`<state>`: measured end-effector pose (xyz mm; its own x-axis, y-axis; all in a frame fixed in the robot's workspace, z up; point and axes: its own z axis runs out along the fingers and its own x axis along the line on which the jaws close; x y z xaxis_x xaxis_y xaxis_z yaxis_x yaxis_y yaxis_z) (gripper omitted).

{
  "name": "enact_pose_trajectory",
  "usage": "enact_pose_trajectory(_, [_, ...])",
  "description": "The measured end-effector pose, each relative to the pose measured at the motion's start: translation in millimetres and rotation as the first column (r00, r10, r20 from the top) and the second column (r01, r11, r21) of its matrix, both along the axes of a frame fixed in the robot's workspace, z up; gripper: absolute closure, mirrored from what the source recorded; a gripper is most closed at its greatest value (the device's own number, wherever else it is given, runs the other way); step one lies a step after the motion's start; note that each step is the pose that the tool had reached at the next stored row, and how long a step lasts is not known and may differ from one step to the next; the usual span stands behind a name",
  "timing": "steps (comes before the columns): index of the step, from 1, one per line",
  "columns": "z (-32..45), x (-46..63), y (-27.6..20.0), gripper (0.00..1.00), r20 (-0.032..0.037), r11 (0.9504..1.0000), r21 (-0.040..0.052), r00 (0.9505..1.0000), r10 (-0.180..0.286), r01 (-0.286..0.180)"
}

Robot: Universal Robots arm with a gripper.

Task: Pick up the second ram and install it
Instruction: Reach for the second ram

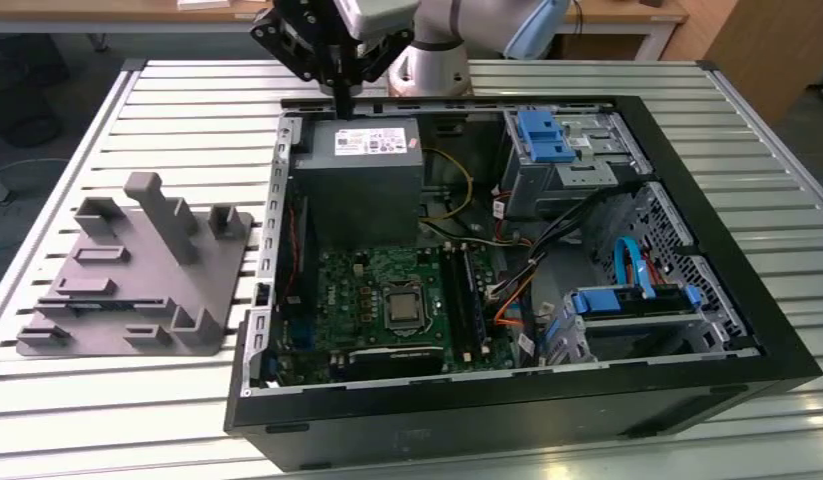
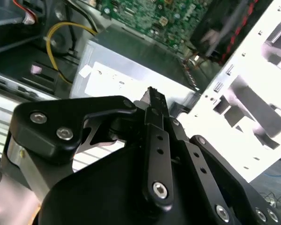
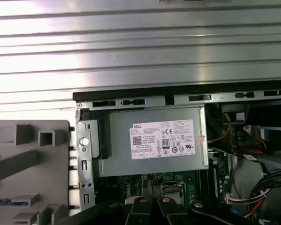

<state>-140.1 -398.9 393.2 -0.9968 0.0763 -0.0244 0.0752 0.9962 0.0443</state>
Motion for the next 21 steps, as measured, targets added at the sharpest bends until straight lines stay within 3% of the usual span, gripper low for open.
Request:
enact_pose_trajectory(13, [-0.6, -56.4, 0.0, 0.9, 0.0001, 1.0, 0.0001, 1.0, 0.0, 0.0])
enact_pose_trajectory(21, [-1.6, -74.1, 0.0, 0.9, 0.0001, 1.0, 0.0, 1.0, 0.0, 0.0])
